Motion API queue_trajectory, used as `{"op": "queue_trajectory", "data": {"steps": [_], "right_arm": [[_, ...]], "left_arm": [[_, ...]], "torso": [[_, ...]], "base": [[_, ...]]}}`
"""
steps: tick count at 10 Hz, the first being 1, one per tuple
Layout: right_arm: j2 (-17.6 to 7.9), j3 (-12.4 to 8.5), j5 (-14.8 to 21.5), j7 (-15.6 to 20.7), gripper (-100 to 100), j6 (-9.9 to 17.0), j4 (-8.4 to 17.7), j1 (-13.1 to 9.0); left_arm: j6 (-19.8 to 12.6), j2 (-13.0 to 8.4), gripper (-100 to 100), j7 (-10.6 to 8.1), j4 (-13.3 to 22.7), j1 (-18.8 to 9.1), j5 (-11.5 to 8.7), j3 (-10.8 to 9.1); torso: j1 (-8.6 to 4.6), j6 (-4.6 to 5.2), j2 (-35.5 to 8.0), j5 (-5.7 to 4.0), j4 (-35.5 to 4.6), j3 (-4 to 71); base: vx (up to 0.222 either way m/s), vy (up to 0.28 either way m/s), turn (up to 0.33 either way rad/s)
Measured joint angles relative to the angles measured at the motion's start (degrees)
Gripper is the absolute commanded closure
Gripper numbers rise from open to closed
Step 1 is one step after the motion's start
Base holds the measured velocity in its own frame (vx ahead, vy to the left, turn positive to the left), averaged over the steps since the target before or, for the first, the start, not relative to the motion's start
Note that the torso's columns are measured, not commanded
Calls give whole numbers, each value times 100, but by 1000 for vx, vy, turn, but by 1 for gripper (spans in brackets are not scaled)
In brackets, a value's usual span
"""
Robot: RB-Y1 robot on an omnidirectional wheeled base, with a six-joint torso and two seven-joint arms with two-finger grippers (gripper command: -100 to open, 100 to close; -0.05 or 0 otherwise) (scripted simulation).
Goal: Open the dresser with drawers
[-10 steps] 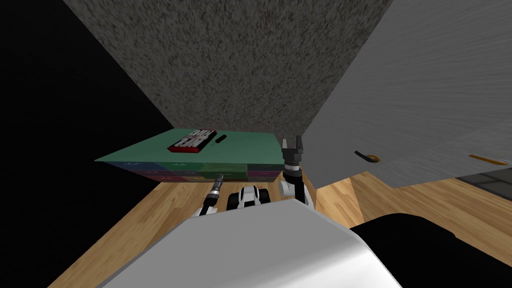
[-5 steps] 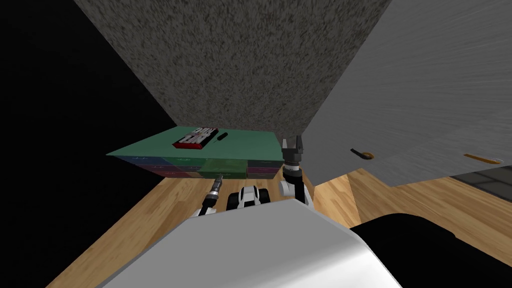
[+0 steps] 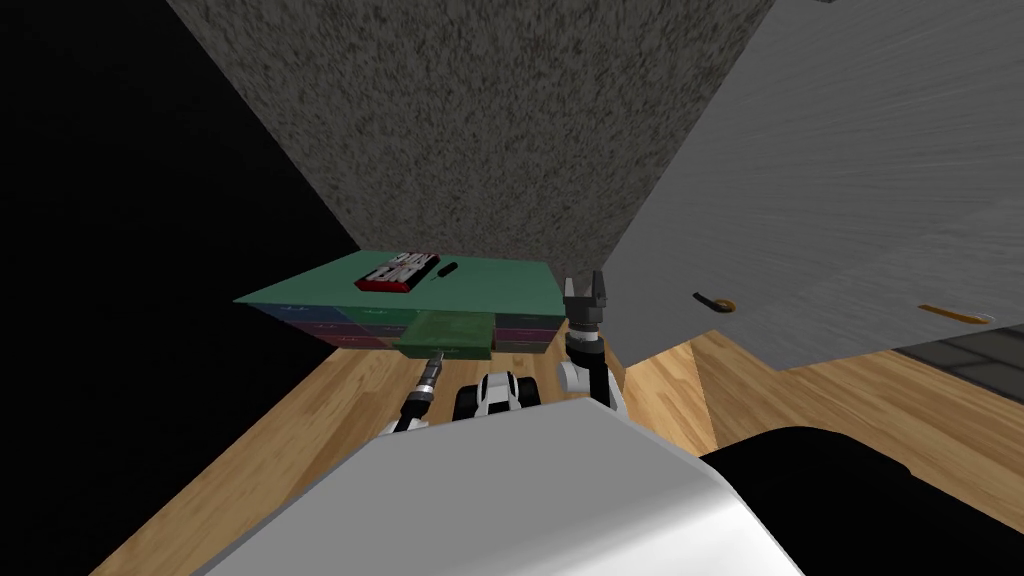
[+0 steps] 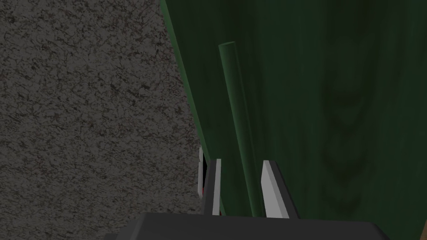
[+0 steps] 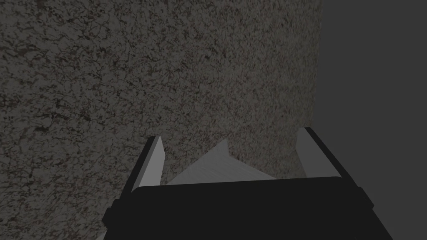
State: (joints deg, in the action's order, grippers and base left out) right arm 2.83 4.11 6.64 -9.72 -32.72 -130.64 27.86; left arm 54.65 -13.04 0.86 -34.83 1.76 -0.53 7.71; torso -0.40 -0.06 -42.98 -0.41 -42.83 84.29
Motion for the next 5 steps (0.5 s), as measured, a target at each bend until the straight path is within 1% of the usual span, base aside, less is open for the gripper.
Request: {"op": "queue_trajectory", "data": {"steps": [1,2,3,4,5], "right_arm": [[0,0,0,0,0,0,0,-1],[0,0,0,0,0,0,0,-1],[0,0,0,0,0,0,0,0],[0,-1,0,0,0,0,0,2],[0,-1,0,0,0,0,0,2]], "left_arm": [[10,-34,100,-34,-18,26,2,20],[88,-49,100,-58,102,-27,0,30],[5,-72,-100,-61,-179,116,5,44],[3,4,-100,-153,-100,16,154,128],[-29,55,-100,-223,-142,27,326,181]], "torso": [[3,1,-15,-3,-11,-12],[1,1,-1,-6,-11,-5],[-6,3,10,-9,-10,4],[17,1,60,17,28,25],[32,6,99,34,56,48]], "base": [[-145,3,17],[-119,3,19],[-23,42,382],[51,32,325],[50,12,47]]}}
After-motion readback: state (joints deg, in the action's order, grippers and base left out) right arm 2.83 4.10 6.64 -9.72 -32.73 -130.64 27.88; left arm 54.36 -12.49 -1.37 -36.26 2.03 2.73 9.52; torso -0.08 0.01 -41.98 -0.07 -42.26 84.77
